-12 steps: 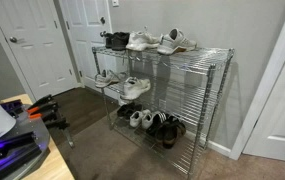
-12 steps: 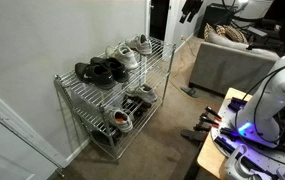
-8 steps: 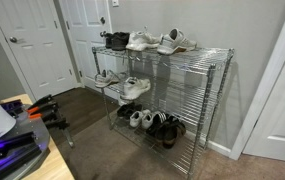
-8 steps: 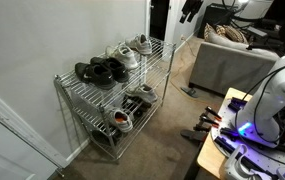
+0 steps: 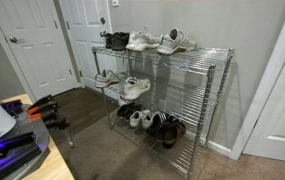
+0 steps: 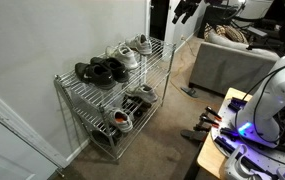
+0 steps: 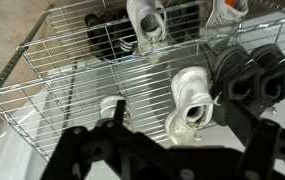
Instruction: Take the white shoe on the second shelf and put on the top shelf
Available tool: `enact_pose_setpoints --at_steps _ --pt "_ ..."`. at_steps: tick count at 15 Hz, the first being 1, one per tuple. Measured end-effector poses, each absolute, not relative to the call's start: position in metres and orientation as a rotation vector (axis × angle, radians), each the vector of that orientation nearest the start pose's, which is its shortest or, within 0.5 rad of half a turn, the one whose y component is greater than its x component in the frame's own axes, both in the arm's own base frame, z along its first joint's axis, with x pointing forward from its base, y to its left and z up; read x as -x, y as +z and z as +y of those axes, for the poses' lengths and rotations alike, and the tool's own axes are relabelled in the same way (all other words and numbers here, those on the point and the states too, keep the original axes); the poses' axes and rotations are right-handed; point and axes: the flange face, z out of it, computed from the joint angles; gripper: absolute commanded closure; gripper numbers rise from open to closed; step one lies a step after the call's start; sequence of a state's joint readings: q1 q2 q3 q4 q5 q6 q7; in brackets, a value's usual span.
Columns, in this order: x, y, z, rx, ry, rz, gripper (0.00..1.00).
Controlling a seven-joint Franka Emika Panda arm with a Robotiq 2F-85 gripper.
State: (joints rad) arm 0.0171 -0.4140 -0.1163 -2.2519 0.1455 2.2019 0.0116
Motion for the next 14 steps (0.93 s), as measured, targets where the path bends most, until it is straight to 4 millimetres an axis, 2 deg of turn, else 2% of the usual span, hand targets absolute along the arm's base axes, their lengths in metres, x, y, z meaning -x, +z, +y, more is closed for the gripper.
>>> enact_pose_setpoints --at_steps 5,8,11,14 --pt "-0.494 0.486 -0.042 2.855 -0.685 0.561 0.00" --pt "-0.511 0.448 -0.045 2.817 -0.726 0.748 0.00" --pt "-0.519 0.414 -0.051 2.824 -0.635 0.901 0.00" --pt "-0.521 0.392 -0.054 2.870 -0.475 0.951 0.00"
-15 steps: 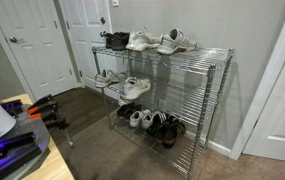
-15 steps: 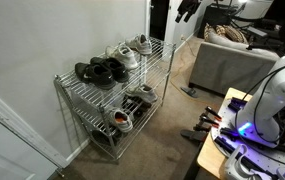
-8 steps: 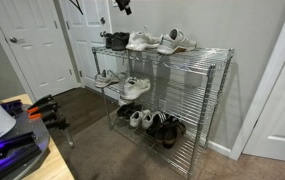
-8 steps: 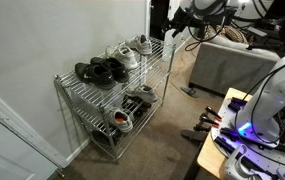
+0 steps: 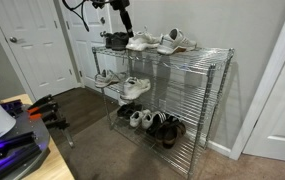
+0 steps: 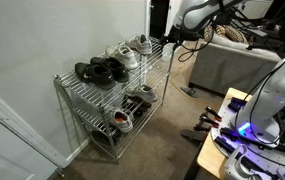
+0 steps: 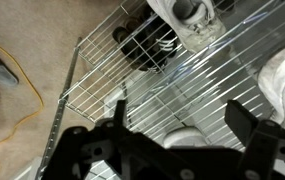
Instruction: Take the white shoe on the second shelf and put on the top shelf
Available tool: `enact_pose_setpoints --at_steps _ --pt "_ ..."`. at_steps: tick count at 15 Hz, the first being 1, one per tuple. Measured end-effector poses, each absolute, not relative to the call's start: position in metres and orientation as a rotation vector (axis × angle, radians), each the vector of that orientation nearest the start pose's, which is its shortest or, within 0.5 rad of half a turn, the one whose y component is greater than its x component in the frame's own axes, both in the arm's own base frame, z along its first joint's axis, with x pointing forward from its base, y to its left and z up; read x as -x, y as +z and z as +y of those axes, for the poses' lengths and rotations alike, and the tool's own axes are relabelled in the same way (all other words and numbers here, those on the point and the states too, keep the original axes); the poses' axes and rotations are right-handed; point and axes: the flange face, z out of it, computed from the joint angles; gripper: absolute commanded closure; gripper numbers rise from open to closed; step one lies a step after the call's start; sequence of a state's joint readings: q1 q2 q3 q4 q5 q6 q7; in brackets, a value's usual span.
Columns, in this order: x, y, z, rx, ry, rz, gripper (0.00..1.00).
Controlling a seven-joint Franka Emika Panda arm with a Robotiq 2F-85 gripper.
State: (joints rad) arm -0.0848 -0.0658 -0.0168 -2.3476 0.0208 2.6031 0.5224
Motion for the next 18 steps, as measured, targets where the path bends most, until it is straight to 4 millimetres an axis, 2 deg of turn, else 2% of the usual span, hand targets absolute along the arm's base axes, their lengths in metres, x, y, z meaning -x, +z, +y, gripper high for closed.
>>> enact_pose_setpoints --at_steps 4,13,15,18 --pt "-0.526 0.385 -0.054 2.899 -0.333 0.963 0.00" --pt "-0.528 0.382 -0.050 2.897 -0.340 0.983 0.00" --pt "-0.522 0.365 -0.038 2.884 -0.372 1.054 0.00" --pt "-0.507 0.314 -0.015 2.882 -0.330 1.202 0.00"
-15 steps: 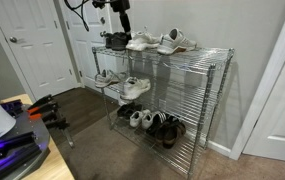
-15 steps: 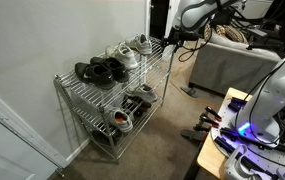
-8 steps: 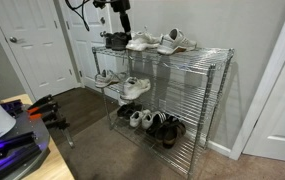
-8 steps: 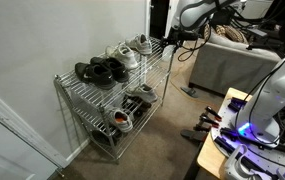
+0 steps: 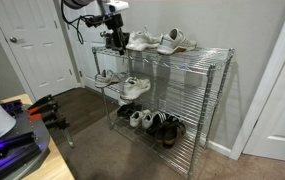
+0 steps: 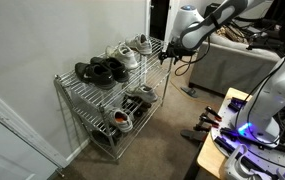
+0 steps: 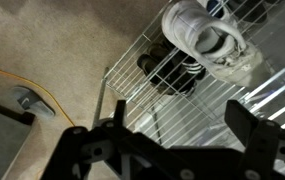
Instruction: Take the white shoe on the second shelf and put on the top shelf
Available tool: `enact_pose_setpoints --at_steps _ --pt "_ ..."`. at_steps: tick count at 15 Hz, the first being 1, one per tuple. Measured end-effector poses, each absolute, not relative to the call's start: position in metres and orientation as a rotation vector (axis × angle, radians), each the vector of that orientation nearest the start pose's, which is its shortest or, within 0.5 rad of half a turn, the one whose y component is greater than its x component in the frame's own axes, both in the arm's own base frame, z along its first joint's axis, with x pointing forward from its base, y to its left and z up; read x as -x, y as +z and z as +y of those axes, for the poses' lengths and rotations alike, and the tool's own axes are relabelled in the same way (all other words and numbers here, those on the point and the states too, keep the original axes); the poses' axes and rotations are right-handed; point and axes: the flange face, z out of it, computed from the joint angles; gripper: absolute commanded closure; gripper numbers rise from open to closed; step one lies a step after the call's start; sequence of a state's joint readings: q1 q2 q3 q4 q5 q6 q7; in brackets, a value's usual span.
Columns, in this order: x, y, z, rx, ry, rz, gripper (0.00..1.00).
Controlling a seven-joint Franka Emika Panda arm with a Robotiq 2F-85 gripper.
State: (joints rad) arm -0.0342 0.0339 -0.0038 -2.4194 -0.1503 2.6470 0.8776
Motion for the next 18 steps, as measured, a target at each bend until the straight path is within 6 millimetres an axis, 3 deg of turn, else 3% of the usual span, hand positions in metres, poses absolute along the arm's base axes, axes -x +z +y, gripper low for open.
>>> enact_pose_setpoints --at_steps 3,7,12,15,18 --pt "-0.497 0.265 0.004 2.889 -0.215 1.313 0.00" --pt "-0.498 0.230 0.028 2.844 -0.175 1.406 0.00" --pt "-0.517 0.211 0.039 2.772 -0.257 1.431 0.00" --pt "-0.527 0.207 0.027 2.699 -0.392 1.421 0.00" --pt "-0.533 0.200 0.017 2.667 -0.422 1.451 0.00"
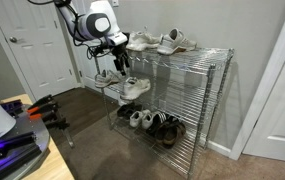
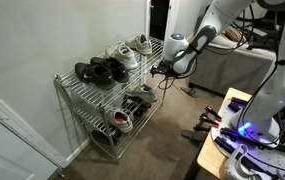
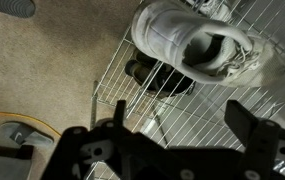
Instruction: Take the white shoe on the second shelf and put on the top shelf
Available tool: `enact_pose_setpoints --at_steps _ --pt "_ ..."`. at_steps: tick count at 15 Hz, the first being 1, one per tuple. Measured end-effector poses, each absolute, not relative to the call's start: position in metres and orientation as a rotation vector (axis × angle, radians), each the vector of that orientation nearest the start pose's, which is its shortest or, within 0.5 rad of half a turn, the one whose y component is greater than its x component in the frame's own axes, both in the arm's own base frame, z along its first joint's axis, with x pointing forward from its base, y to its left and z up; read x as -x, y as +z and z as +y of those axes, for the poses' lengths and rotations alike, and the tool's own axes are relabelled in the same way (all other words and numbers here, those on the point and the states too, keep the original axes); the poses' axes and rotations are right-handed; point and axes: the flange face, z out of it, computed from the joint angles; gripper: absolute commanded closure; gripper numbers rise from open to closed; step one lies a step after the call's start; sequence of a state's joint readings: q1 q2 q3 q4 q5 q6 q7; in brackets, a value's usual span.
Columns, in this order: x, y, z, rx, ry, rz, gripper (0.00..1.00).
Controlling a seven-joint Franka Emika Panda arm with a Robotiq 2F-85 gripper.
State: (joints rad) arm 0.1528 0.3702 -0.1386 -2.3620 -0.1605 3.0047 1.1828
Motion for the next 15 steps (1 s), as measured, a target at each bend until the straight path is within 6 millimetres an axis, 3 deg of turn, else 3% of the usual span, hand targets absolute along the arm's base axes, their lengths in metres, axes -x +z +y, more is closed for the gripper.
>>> enact_pose_setpoints --at_steps 7,15 --pt "-0.534 0.199 0.019 2.660 -0.419 1.459 0.00" --pt "-0.520 0.148 0.015 2.584 -0.415 1.535 0.00"
